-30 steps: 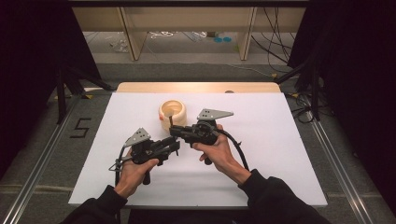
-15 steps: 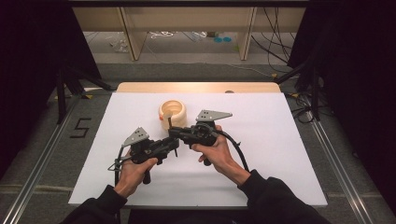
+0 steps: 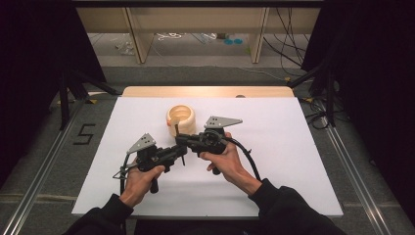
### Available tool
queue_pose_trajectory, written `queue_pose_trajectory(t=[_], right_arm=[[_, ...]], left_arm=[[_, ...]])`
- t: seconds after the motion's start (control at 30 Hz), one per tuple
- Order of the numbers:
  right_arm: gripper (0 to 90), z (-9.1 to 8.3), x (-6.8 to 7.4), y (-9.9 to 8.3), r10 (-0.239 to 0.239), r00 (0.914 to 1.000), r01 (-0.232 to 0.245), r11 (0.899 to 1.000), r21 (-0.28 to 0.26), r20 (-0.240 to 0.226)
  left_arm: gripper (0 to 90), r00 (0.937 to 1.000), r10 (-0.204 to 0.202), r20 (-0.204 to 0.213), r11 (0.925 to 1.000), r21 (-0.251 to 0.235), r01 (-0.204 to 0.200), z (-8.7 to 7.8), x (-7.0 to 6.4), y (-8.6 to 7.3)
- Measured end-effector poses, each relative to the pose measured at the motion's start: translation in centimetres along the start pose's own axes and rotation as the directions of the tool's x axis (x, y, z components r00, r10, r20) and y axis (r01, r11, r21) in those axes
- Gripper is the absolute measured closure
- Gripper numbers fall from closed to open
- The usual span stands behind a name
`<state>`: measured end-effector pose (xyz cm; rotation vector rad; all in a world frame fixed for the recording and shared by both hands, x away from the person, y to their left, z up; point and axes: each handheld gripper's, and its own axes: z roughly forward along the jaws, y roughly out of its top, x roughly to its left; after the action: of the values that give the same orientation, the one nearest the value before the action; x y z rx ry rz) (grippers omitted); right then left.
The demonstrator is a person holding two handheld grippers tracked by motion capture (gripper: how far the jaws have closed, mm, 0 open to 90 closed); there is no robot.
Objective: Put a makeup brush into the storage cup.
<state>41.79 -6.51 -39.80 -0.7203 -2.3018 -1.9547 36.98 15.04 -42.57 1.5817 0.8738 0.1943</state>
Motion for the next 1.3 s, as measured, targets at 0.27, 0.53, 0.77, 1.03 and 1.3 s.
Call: queue_pose_trajectory(t=[0.27, 0.53, 0.77, 1.03, 1.3], right_arm=[[83.0, 0.0, 0.0, -0.1, -0.004, 1.0, 0.004, 1.0, 0.001, 0.003], [57.8, -0.1, -0.1, 0.1, 0.009, 0.9984, -0.008, 1.0, -0.013, 0.056], [45.0, -0.8, -0.3, 0.1, -0.036, 0.9931, 0.034, 0.999, 0.019, 0.112], [31.7, -2.0, -0.4, -0.5, -0.095, 0.9788, 0.085, 0.994, 0.062, 0.182], [17.2, -4.2, -0.6, -1.1, -0.135, 0.9552, 0.117, 0.99, 0.084, 0.263]], left_arm=[[83.3, 1.0, 0.01, 0.0, 1.0, -0.001, -0.01, 0.0, 0.2, 0.0], [83.4, 0.9996, 0.004, -0.028, 1.0, -0.006, -0.004, -0.1, 0.6, 0.0], [83.4, 0.998, 0.021, -0.06, 0.9997, -0.008, -0.022, -0.3, 1.1, 0.1], [83.4, 0.9967, 0.029, -0.076, 0.9995, -0.013, -0.03, -0.5, 1.5, 0.2], [83.3, 0.9947, 0.038, -0.095, 0.999, -0.019, -0.04, -0.6, 1.8, 0.3]])
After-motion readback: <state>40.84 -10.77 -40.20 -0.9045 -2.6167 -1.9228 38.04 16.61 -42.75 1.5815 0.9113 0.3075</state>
